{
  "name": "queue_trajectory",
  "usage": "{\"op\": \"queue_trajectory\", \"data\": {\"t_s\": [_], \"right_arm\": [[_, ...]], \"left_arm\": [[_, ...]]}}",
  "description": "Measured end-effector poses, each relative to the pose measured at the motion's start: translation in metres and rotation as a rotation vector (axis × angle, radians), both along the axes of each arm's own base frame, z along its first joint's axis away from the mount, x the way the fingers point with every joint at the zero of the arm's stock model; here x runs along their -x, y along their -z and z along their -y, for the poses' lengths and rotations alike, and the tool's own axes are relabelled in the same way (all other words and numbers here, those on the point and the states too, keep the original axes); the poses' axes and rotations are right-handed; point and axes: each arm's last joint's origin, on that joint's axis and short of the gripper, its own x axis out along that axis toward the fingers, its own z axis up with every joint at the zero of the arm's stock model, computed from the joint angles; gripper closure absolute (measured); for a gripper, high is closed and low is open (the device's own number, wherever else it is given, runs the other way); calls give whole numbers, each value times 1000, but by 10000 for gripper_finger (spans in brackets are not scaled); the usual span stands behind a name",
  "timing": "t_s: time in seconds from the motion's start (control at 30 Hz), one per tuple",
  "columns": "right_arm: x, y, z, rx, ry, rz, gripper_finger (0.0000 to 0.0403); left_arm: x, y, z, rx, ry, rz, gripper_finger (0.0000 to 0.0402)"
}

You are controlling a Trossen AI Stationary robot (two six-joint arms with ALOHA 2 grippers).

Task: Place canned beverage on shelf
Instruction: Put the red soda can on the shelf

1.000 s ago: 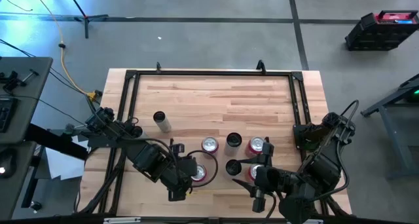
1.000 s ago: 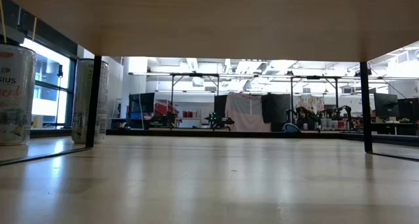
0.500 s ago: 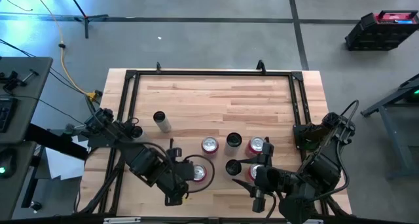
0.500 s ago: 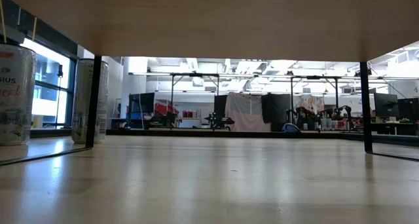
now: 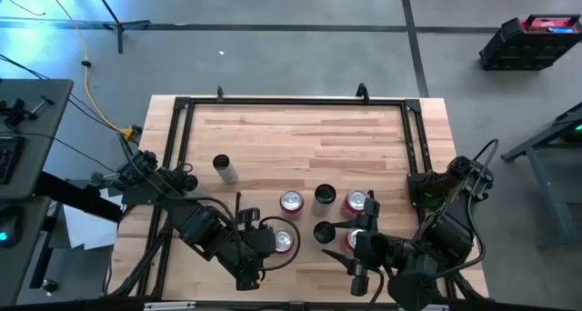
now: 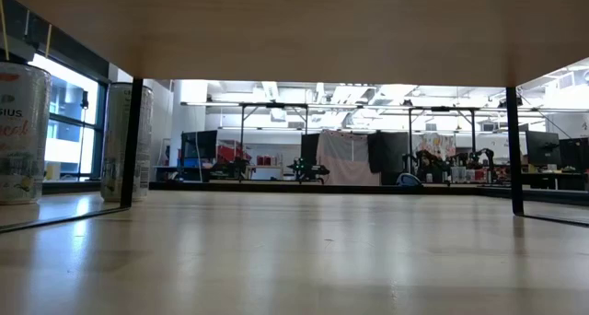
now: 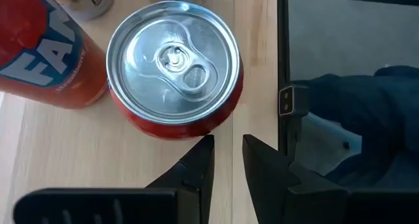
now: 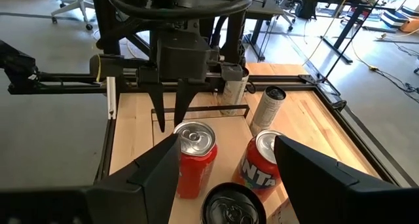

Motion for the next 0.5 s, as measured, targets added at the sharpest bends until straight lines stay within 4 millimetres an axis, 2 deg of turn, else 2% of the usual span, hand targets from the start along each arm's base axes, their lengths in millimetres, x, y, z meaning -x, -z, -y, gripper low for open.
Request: {"op": "queue_trajectory", "data": {"t_s": [0.5], "right_arm": [[0,0,0,-3,-3,-2,172]], "left_arm": [[-4,-2,-1,-7,47,30,342]]}}
